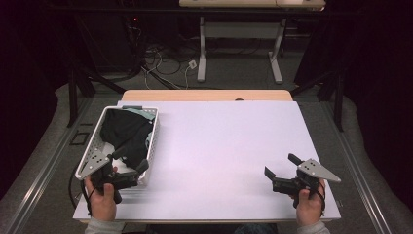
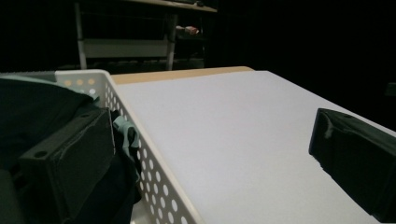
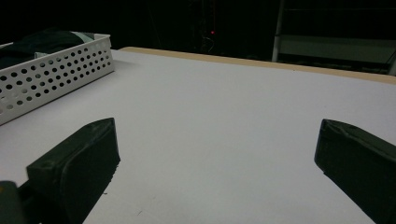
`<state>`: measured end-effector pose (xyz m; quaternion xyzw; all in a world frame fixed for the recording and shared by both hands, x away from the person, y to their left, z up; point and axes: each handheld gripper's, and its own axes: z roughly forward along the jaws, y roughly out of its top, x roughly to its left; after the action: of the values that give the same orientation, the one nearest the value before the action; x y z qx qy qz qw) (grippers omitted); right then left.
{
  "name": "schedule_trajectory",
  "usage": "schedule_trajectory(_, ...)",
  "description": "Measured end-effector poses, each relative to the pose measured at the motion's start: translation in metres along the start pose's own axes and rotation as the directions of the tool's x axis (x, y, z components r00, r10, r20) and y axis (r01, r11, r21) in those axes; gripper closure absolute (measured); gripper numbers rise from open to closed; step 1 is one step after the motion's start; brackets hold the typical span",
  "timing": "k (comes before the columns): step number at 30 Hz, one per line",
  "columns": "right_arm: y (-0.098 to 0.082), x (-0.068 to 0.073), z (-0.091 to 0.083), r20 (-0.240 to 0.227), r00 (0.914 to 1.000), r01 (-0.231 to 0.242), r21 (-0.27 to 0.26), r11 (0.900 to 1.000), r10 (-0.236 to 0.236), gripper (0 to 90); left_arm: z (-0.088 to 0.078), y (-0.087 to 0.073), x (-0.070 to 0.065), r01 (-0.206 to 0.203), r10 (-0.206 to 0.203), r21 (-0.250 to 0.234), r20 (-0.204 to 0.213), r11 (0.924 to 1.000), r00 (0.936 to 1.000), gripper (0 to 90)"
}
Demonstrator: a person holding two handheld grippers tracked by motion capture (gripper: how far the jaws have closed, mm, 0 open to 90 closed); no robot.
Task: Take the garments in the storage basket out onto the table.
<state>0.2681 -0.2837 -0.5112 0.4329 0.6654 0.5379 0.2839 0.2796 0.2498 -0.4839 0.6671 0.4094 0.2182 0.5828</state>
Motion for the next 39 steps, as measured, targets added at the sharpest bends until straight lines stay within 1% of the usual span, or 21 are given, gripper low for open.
schedule_trajectory(2, -0.001, 0.000, 0.000, 0.000, 1.0000, -0.003, 0.005, 1.000, 0.003, 0.0, 0.001, 0.001, 0.001, 0.022, -0.022, -0.003, -0.011, 0.9997, 0.9997, 0.1)
schedule_trajectory(5, 0.000, 0.000, 0.000, 0.007, 1.0000, 0.006, 0.004, 1.000, -0.006, 0.0, 0.001, 0.002, 0.002, 0.029, -0.029, 0.005, -0.008, 0.9996, 0.9995, 0.1)
schedule_trajectory(9, 0.001, 0.003, 0.001, 0.020, 0.9996, 0.021, 0.002, 1.000, -0.021, 0.0, 0.003, 0.011, 0.003, 0.060, -0.060, 0.018, -0.024, 0.9980, 0.9979, 0.0)
schedule_trajectory(10, 0.001, 0.003, 0.002, 0.028, 0.9992, 0.029, 0.002, 1.000, -0.029, 0.0, 0.005, 0.016, 0.004, 0.067, -0.065, 0.039, -0.051, 0.9970, 0.9966, 0.0)
schedule_trajectory(14, 0.002, 0.003, 0.004, 0.031, 0.9988, 0.038, 0.004, 0.999, -0.038, 0.0, 0.006, 0.024, 0.007, 0.059, -0.057, 0.030, -0.075, 0.9978, 0.9956, 0.1)
schedule_trajectory(16, 0.001, 0.003, 0.005, 0.029, 0.9990, 0.033, 0.004, 0.999, -0.033, 0.0, 0.007, 0.030, 0.011, 0.068, -0.065, 0.035, -0.079, 0.9971, 0.9947, 0.2)
schedule_trajectory(17, 0.001, 0.003, 0.005, 0.029, 0.9990, 0.033, 0.004, 0.999, -0.033, 0.0, 0.008, 0.033, 0.013, 0.074, -0.071, 0.038, -0.087, 0.9965, 0.9937, 0.2)
schedule_trajectory(18, 0.001, 0.003, 0.006, 0.028, 0.9991, 0.031, 0.006, 0.999, -0.032, 0.0, 0.009, 0.040, 0.016, 0.084, -0.082, 0.022, -0.105, 0.9962, 0.9911, 0.3)
schedule_trajectory(21, 0.001, 0.003, 0.008, 0.023, 0.9990, 0.038, 0.014, 0.999, -0.039, 0.0, 0.011, 0.049, 0.019, 0.088, -0.085, 0.019, -0.118, 0.9960, 0.9894, 0.3)
schedule_trajectory(22, 0.001, 0.004, 0.010, 0.020, 0.9989, 0.041, 0.018, 0.999, -0.041, 0.0, 0.013, 0.057, 0.022, 0.092, -0.089, 0.014, -0.140, 0.9956, 0.9861, 0.3)
schedule_trajectory(26, 0.000, 0.004, 0.013, 0.009, 0.9991, 0.042, 0.028, 0.999, -0.042, 0.0, 0.017, 0.067, 0.027, 0.110, -0.107, 0.010, -0.157, 0.9939, 0.9818, 0.3)
schedule_trajectory(27, 0.000, 0.003, 0.014, 0.005, 0.9990, 0.045, 0.034, 0.998, -0.045, 0.0, 0.019, 0.073, 0.031, 0.120, -0.117, 0.009, -0.173, 0.9927, 0.9779, 0.3)
schedule_trajectory(29, -0.001, 0.003, 0.015, 0.004, 0.9992, 0.039, 0.031, 0.999, -0.039, 0.0, 0.021, 0.075, 0.033, 0.123, -0.119, 0.016, -0.179, 0.9922, 0.9767, 0.3)
schedule_trajectory(30, -0.001, 0.003, 0.015, 0.009, 0.9993, 0.035, 0.038, 0.999, -0.036, 0.0, 0.023, 0.079, 0.037, 0.141, -0.136, 0.013, -0.193, 0.9899, 0.9717, 0.3)
schedule_trajectory(33, 0.000, 0.002, 0.015, 0.010, 0.9994, 0.033, 0.032, 0.999, -0.033, 0.0, 0.025, 0.082, 0.041, 0.151, -0.145, 0.014, -0.204, 0.9885, 0.9681, 0.3)
schedule_trajectory(34, -0.001, 0.002, 0.015, 0.011, 0.9995, 0.030, 0.032, 0.999, -0.031, 0.0, 0.028, 0.083, 0.046, 0.165, -0.158, 0.011, -0.222, 0.9863, 0.9622, 0.4)
schedule_trajectory(35, -0.001, 0.002, 0.015, 0.011, 0.9993, 0.035, 0.032, 0.999, -0.035, 0.0, 0.028, 0.084, 0.048, 0.172, -0.164, 0.016, -0.227, 0.9850, 0.9599, 0.4)
schedule_trajectory(36, -0.001, 0.002, 0.015, 0.011, 0.9996, 0.027, 0.036, 0.999, -0.028, 0.0, 0.029, 0.084, 0.051, 0.179, -0.170, 0.015, -0.246, 0.9838, 0.9544, 0.5)
schedule_trajectory(37, -0.001, 0.002, 0.015, 0.011, 0.9996, 0.027, 0.036, 0.999, -0.028, 0.0, 0.029, 0.084, 0.051, 0.179, -0.170, 0.015, -0.246, 0.9838, 0.9544, 0.5)
schedule_trajectory(38, -0.001, 0.002, 0.015, 0.010, 0.9996, 0.025, 0.035, 0.999, -0.025, 0.0, 0.030, 0.083, 0.054, 0.186, -0.176, 0.011, -0.261, 0.9826, 0.9490, 0.5)
schedule_trajectory(39, -0.002, 0.002, 0.016, 0.007, 0.9997, 0.024, 0.036, 0.999, -0.024, 0.0, 0.031, 0.081, 0.061, 0.202, -0.189, 0.013, -0.289, 0.9794, 0.9385, 0.4)
